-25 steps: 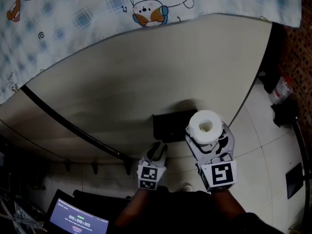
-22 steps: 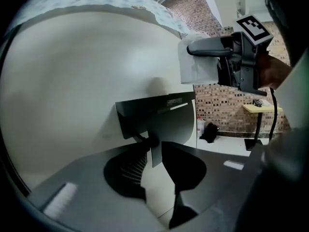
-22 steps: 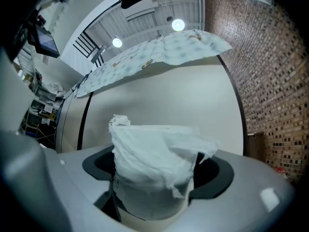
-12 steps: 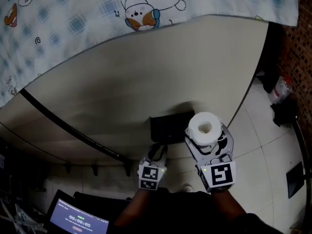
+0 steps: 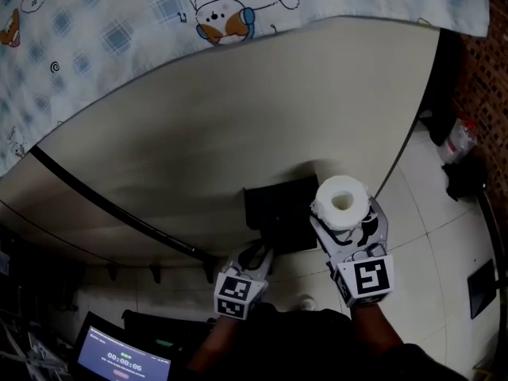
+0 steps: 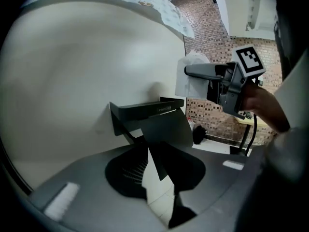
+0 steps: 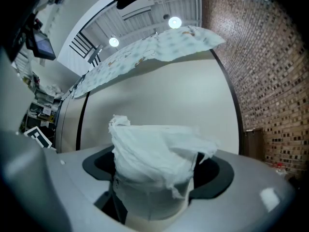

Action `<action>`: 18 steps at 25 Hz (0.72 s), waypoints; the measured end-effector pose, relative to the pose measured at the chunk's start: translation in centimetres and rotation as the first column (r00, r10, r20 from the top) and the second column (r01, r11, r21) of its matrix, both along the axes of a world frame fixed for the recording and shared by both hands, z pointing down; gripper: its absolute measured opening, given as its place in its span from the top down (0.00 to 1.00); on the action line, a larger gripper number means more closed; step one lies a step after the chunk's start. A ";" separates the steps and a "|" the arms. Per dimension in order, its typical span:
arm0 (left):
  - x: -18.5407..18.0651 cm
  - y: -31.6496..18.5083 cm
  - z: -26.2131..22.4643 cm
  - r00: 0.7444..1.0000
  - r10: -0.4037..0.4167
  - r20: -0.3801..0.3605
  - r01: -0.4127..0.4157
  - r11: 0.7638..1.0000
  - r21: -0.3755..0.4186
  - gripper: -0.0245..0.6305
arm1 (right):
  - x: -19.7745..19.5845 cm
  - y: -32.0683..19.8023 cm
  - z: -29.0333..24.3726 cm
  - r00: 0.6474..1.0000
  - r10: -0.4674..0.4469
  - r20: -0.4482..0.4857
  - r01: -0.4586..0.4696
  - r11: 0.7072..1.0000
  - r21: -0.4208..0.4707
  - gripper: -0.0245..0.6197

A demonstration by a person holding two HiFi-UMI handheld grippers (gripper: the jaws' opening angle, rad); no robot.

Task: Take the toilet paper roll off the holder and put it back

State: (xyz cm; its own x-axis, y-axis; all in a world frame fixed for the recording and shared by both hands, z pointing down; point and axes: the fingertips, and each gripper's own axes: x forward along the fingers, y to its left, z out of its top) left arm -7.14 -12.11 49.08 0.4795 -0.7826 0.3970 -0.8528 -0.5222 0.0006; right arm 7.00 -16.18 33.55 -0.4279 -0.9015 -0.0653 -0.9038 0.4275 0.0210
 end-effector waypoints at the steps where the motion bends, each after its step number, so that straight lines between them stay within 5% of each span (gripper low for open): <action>1: 0.0 0.2 -0.2 1.000 0.008 -0.009 -0.009 1.000 -0.013 0.80 | 0.6 -0.2 -0.2 1.000 0.010 0.011 -0.010 1.000 0.005 0.27; 9: 0.1 0.7 -0.8 0.997 0.021 -0.074 -0.026 0.998 -0.061 0.80 | 4.8 -1.8 3.6 0.991 0.079 0.108 -0.068 0.992 -0.103 0.27; 12: 0.1 0.6 -0.9 0.996 0.020 -0.082 -0.026 0.997 -0.068 0.80 | 6.3 -2.4 4.7 0.972 0.104 0.213 -0.075 0.988 -0.138 0.27; 15: 0.1 0.7 -1.0 0.996 0.017 -0.090 -0.024 0.997 -0.072 0.80 | 7.4 -3.3 7.2 0.918 0.120 0.378 -0.042 0.977 -0.207 0.27; 18: 0.3 0.8 -1.3 0.994 0.011 -0.107 -0.019 0.997 -0.073 0.80 | 7.3 -4.4 10.0 0.816 0.108 0.568 0.063 0.960 -0.273 0.27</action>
State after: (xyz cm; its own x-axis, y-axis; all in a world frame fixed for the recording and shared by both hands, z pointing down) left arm -6.85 -11.30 47.79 0.5336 -0.7457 0.3990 -0.8379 -0.5301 0.1298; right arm 14.27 -20.57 43.56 -0.3688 -0.9283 -0.0473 -0.7227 0.3183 -0.6135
